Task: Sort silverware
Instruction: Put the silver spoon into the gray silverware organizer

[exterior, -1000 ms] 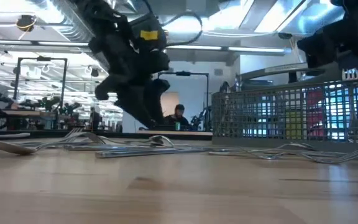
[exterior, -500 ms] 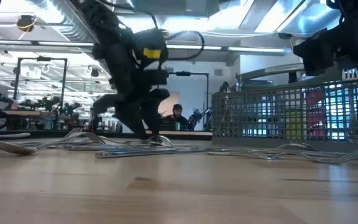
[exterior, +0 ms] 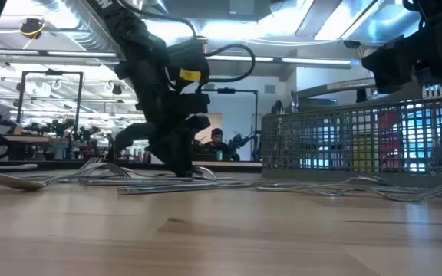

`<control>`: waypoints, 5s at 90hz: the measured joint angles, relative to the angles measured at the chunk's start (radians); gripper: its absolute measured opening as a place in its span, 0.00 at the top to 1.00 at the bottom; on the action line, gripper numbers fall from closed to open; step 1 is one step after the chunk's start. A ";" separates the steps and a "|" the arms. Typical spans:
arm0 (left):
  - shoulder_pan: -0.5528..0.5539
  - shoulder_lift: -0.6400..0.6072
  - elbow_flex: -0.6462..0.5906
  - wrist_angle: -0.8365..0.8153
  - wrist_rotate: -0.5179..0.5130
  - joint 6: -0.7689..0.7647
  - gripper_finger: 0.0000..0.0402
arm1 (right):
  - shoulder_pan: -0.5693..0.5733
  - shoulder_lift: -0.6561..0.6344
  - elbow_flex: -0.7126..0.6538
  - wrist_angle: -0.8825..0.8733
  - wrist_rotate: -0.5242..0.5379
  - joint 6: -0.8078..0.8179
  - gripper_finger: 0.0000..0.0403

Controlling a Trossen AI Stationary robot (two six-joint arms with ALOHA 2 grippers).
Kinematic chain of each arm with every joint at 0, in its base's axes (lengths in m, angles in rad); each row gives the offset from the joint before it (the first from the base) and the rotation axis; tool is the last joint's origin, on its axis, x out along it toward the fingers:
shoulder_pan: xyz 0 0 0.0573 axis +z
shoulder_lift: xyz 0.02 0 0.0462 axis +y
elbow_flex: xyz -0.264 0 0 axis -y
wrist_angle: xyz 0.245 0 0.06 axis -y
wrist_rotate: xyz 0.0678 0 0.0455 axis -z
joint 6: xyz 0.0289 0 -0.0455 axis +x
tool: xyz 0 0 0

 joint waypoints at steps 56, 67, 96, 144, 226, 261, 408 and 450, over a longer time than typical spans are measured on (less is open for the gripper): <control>0.000 -0.114 0.171 0.062 -0.096 -0.149 1.00 | 0.000 0.000 0.000 0.000 0.035 -0.003 0.52; 0.007 -0.149 0.174 0.347 -0.055 -0.239 1.00 | 0.000 0.000 0.000 0.000 0.036 -0.003 0.52; 0.048 -0.036 0.174 1.288 0.224 -0.521 1.00 | 0.000 0.000 0.000 0.000 0.036 -0.011 0.52; 0.136 0.271 0.183 1.402 -0.018 -0.946 1.00 | 0.000 0.000 0.000 -0.002 0.036 -0.028 0.52; 0.238 0.186 0.273 1.375 0.272 -1.257 0.37 | 0.000 0.000 0.000 -0.009 0.036 -0.027 0.52; 0.259 -0.126 0.268 0.941 0.924 -1.204 0.34 | 0.000 0.000 0.000 -0.010 0.036 -0.013 0.52; 0.055 -0.386 -0.508 0.294 -0.087 -0.628 0.34 | -0.002 0.000 0.000 -0.018 0.097 -0.026 0.52; 0.056 -0.387 -0.563 0.372 -0.012 -0.604 0.74 | -0.002 0.000 0.000 -0.026 0.097 -0.026 0.52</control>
